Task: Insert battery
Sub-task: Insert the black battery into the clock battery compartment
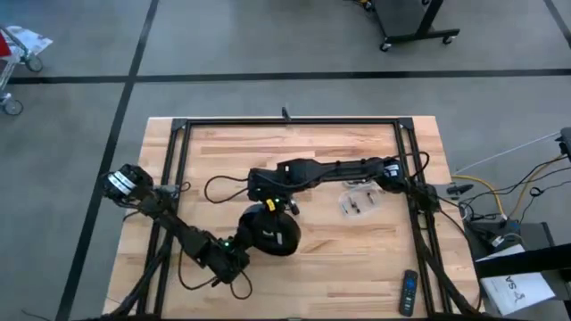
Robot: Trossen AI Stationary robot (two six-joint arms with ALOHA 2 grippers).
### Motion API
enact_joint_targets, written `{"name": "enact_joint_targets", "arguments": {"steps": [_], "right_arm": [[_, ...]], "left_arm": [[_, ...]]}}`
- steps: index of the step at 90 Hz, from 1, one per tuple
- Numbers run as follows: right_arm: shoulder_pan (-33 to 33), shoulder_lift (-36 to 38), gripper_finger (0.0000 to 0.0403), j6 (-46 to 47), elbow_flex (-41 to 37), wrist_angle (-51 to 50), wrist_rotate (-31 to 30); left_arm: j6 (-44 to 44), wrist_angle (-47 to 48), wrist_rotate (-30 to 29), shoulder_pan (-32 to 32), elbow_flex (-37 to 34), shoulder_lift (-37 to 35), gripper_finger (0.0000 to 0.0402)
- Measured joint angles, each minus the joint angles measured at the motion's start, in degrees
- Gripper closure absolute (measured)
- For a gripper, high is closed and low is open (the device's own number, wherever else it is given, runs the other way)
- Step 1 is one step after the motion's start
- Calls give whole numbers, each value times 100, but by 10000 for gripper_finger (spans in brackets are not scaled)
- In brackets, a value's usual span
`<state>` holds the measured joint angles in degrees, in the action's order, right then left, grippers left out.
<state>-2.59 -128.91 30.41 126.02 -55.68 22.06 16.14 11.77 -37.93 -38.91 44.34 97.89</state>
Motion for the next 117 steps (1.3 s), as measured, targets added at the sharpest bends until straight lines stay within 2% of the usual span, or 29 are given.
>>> {"name": "enact_joint_targets", "arguments": {"steps": [9, 34, 55, 73, 89, 101, 117], "right_arm": [[0, 0, 257, -144, 0, -13, 39], [-11, 0, 218, -887, 7, -55, 85], [-48, 77, 183, -1246, 9, -414, 30], [-258, 305, 144, -1725, 11, -1349, -709], [-672, 567, 120, -1729, 15, -2604, -1898], [-963, 707, 116, -1350, 15, -3438, -2549], [-1261, 821, 132, -1011, -43, -3446, -2775]], "left_arm": [[-39, -222, 39, 2, -5, 2, 393], [-726, -287, 39, -74, 0, 11, 399], [-1420, -295, 224, -504, 1, 11, 401], [-2368, -333, 371, -881, 11, 5, 401], [-3208, -336, 603, -1188, 19, -17, 399], [-3617, -312, 599, -1336, 17, -29, 400], [-4307, -155, 577, -1500, 20, -39, 400]]}}
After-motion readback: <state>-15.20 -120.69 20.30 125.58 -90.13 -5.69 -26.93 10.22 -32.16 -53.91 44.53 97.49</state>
